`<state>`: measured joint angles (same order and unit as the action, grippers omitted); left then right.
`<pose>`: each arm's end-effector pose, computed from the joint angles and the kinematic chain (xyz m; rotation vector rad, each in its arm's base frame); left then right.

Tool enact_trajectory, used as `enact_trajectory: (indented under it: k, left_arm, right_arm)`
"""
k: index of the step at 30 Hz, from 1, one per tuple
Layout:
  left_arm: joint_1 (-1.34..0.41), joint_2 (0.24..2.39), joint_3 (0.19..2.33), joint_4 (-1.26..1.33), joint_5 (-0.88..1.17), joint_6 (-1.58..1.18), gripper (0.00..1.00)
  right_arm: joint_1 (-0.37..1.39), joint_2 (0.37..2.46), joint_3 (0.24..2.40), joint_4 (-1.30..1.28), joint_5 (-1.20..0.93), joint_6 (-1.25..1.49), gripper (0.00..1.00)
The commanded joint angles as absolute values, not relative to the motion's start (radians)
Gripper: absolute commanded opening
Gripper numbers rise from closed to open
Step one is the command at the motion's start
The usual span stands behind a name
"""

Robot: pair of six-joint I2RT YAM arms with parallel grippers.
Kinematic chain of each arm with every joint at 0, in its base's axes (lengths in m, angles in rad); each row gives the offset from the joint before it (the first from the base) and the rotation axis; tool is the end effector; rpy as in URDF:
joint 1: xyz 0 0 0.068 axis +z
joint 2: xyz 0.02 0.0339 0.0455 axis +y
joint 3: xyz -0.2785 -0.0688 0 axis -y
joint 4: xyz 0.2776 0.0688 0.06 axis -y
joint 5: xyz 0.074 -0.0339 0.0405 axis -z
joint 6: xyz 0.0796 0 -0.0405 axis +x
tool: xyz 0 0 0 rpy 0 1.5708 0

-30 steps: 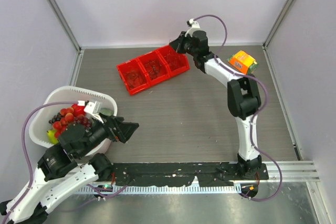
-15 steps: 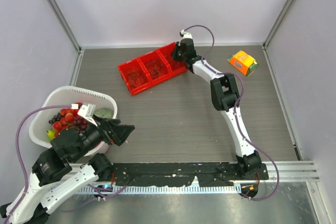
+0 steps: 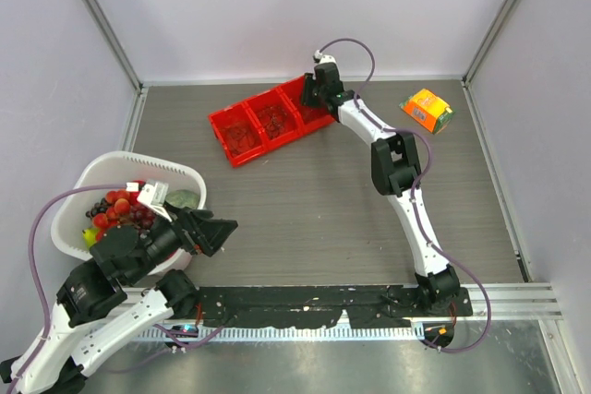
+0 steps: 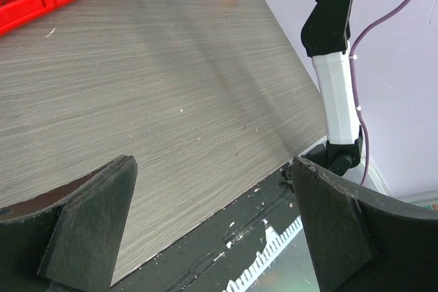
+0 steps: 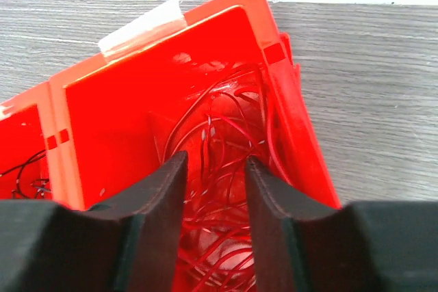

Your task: Untangle the cables

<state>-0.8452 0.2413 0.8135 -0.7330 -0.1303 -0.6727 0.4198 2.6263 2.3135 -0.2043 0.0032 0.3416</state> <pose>0.0750 -0.0690 0.3563 0.0566 1.8373 -0.9878 0.6196 0.2763 0.1465 -0.0809 2.1192 0.4552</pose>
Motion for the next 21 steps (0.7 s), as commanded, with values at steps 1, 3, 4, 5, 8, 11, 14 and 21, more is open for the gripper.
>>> enact_trajectory:
  k: [1, 3, 4, 5, 8, 11, 14, 21]
  left_arm:
    - [-0.847, 0.244, 0.848, -0.736, -0.137, -0.681, 1.0]
    - [-0.847, 0.249, 0.85, -0.738, -0.135, -0.683, 1.0]
    - [-0.847, 0.253, 0.85, -0.736, -0.133, -0.684, 1.0]
    - [-0.848, 0.258, 0.848, -0.735, -0.13, -0.687, 1.0]
    - [-0.847, 0.271, 0.847, -0.729, -0.12, -0.696, 1.0]
    - [-0.847, 0.279, 0.844, -0.723, -0.11, -0.707, 1.0]
    - [-0.847, 0.285, 0.836, -0.719, -0.112, -0.715, 1.0]
    - [-0.847, 0.296, 0.828, -0.701, -0.133, -0.726, 1.0]
  right_arm:
    - [0.426, 2.499, 2.378, -0.307, 0.066, 0.276, 0.51]
    - [0.426, 2.473, 2.362, -0.316, 0.074, 0.255, 0.57]
    - [0.426, 2.467, 2.362, -0.325, 0.075, 0.249, 0.58]
    - [0.426, 2.456, 2.365, -0.337, 0.078, 0.238, 0.6]
    - [0.426, 2.424, 2.368, -0.351, 0.086, 0.229, 0.63]
    - [0.426, 2.392, 2.372, -0.371, 0.074, 0.229, 0.64]
    - [0.428, 2.344, 2.373, -0.425, 0.121, 0.233, 0.64]
    - [0.431, 2.091, 2.105, -0.575, 0.25, 0.278, 0.65]
